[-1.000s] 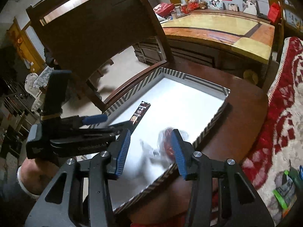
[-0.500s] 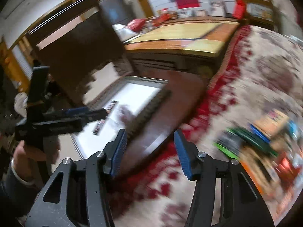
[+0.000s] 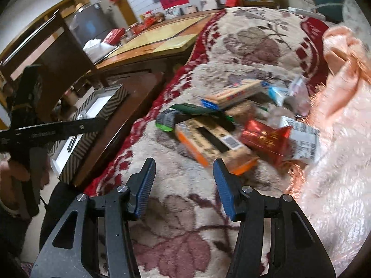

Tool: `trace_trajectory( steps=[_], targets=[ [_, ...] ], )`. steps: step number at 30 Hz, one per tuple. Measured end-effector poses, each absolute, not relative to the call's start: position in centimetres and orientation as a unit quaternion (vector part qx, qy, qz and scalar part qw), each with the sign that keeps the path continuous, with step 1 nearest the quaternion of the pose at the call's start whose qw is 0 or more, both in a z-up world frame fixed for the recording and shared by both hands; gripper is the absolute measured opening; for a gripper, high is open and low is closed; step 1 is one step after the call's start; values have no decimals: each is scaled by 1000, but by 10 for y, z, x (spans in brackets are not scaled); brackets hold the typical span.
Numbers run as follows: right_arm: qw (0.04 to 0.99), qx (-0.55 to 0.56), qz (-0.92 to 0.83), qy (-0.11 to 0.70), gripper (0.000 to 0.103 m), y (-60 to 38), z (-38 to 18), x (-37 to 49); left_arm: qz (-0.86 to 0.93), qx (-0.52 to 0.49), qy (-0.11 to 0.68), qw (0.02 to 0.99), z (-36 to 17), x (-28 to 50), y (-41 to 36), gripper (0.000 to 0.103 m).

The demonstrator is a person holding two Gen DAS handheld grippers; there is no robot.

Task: Organize snacks
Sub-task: 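Move both grippers back toward the snacks on the blanket, then grasp the green-black snack pack with the left gripper while right grasps the biscuit pack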

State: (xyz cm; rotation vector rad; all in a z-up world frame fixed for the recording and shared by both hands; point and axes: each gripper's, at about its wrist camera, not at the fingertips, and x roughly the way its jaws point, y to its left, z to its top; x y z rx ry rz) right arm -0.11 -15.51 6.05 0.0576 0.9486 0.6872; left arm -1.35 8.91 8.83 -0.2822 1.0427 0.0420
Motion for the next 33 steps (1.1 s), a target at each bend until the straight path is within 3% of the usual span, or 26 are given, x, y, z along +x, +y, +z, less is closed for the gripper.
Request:
trace_trajectory(
  steps=[13,15,17,23,33],
  targets=[
    [829,50,322,455,51,-162,50,17,-40,-117,542,831,50,56,51,90],
    [830,36,324,453,53,-157,50,19,-51,-128,554,821,41,65,51,90],
    [830,13,328,450,63,-151,51,22,-60,-132,563,813,34,72,50,90],
    [812,-100,352,455,64,-124,44,50,-79,-119,570,809,28,85,49,90],
    [756,-100,396,511,66,-110,18,90,-111,-123,583,795,19,98,50,92]
  ],
)
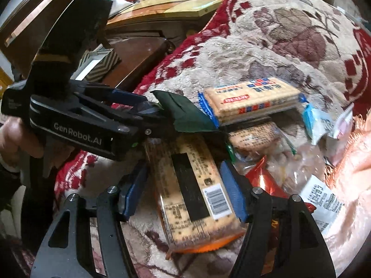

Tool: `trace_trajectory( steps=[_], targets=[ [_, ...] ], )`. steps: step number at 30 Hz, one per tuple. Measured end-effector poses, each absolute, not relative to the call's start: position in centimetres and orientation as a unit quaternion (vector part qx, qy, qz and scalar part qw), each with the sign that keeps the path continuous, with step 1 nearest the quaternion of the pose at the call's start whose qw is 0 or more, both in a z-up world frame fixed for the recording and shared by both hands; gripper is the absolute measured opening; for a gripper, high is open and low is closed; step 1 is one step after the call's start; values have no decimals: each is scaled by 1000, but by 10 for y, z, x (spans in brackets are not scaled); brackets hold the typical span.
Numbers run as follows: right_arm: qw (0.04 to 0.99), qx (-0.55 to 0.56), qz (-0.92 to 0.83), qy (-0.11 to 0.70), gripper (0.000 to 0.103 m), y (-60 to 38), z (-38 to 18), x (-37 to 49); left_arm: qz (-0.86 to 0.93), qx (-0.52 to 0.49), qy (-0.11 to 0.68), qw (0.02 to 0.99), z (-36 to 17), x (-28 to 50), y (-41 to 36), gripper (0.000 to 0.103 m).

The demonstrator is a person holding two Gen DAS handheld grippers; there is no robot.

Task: Organize snacks
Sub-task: 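Grasp the green-black snack pack with the left gripper while right grasps the biscuit pack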

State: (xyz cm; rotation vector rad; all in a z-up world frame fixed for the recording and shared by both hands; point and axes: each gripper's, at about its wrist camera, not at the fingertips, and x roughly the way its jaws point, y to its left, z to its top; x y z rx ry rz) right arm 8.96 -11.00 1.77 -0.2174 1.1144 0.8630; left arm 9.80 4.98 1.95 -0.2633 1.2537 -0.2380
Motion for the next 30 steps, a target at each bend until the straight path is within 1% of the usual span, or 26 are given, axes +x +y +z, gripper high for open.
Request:
trace_trajectory(
  steps=[3,6,8,13,14,15,16,17,23,30],
  targets=[
    [758,-144,396,497,66,-102,15,83,-131,-122,584,792,20,95,51,92],
    [757,-147,394,500,66,-102,14,82,-132,-129,585,790,17,95,52,94],
    [760,-140,387,503,54,-106,15,78,-133,-131,586,789,17,95,51,94],
    [771,-133,373,499,53,-117,15,54,-163,-107,583,789,19,90,39,93],
    [774,-132,369,497,53,-117,15,51,-164,-112,583,788,19,91,40,91],
    [778,-129,364,496,53,-118,15,48,-164,-118,582,787,20,92,41,83],
    [781,-123,360,495,53,-119,16,46,-160,-124,580,789,21,92,43,63],
    [783,-115,357,496,53,-121,16,43,-145,-112,584,791,21,93,44,57],
    [788,-77,350,500,53,-136,21,25,-135,-81,565,810,29,72,44,55],
    [800,-24,349,488,53,-149,39,6,-104,-95,536,832,47,35,55,54]
  ],
)
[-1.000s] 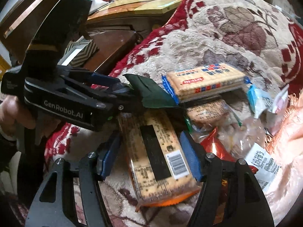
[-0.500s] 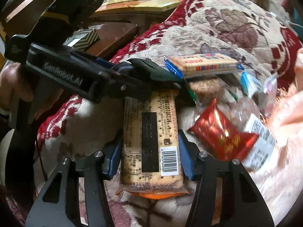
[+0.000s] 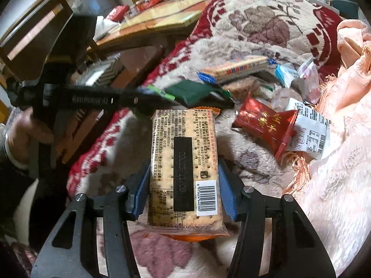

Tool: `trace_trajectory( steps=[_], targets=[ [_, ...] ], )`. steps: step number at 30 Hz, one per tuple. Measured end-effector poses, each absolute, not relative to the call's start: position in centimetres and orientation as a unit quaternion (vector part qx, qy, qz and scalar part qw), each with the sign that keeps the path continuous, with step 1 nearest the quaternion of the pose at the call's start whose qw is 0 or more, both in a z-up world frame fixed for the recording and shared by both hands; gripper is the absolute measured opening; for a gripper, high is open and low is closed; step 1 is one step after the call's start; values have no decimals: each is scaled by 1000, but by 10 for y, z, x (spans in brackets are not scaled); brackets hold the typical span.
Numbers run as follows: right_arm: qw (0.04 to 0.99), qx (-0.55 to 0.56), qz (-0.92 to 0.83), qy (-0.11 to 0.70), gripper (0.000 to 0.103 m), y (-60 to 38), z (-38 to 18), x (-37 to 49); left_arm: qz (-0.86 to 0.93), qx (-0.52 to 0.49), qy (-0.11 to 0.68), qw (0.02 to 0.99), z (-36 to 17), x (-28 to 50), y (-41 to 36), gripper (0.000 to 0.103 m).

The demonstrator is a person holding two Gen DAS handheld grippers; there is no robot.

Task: Organize snacks
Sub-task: 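Grasp the green-black snack pack with the left gripper while right grasps the biscuit pack, then carry both packs to the white tray and lower them onto it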

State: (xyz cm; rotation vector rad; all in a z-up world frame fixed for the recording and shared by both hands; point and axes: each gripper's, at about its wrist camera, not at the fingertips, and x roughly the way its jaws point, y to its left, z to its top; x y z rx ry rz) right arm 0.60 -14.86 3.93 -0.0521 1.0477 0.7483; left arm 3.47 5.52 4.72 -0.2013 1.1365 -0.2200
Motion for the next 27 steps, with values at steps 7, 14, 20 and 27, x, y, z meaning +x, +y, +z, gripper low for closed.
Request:
trace_trajectory(
  steps=[7,14,20,27],
  targets=[
    [798,-28,365,480,53,-127,49,-7,-70,-112,520,844,55,-8,78,54],
    [788,-24,387,478,53,-103,57,-22,-37,-119,490,863,77,-50,105,54],
    [781,-35,414,467,53,-71,69,-32,8,-103,471,876,97,-76,135,54],
    [772,-40,435,462,53,-35,77,-41,57,-99,452,885,111,-98,171,54]
  ],
)
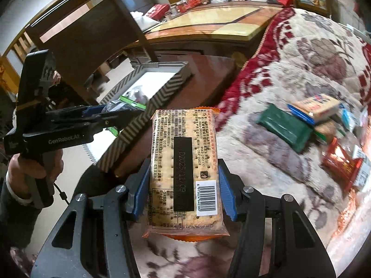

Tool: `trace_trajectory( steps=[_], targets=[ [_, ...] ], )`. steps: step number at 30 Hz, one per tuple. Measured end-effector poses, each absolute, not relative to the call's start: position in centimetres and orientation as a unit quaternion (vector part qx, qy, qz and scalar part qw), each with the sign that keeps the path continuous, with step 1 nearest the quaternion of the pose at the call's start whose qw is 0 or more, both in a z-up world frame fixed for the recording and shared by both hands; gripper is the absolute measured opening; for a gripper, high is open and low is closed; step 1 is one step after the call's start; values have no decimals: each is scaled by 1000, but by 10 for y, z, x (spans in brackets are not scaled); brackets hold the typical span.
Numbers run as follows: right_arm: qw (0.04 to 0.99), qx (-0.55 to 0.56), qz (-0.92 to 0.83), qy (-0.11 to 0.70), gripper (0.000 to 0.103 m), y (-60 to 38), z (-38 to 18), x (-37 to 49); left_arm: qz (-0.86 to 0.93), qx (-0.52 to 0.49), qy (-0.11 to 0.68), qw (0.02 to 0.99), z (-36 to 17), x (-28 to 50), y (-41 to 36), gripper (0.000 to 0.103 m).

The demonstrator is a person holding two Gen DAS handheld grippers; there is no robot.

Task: Organize snacks
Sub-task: 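Carry both packs to the white tray and lower them onto it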

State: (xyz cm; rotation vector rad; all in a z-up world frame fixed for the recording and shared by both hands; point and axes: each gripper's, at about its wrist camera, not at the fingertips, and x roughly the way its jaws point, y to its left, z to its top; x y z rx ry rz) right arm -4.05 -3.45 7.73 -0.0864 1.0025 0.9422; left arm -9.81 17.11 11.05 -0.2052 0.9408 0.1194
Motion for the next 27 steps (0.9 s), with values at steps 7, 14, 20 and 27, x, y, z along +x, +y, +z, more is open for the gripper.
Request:
trace_trajectory(
  steps=[7,14,20,27],
  targets=[
    [759,-56,453,464,53,4,83,-47,94,-102,441,887,116,-114,205,54],
    [745,-75,476,461,53,48,92,-49,123,-112,437,884,114,-124,240,54],
    [737,-90,485,462,53,86,97,-44,144,-130,442,876,105,-128,269,54],
    [720,-102,496,475,53,135,90,-35,161,-148,451,866,88,-131,295,54]
  ],
)
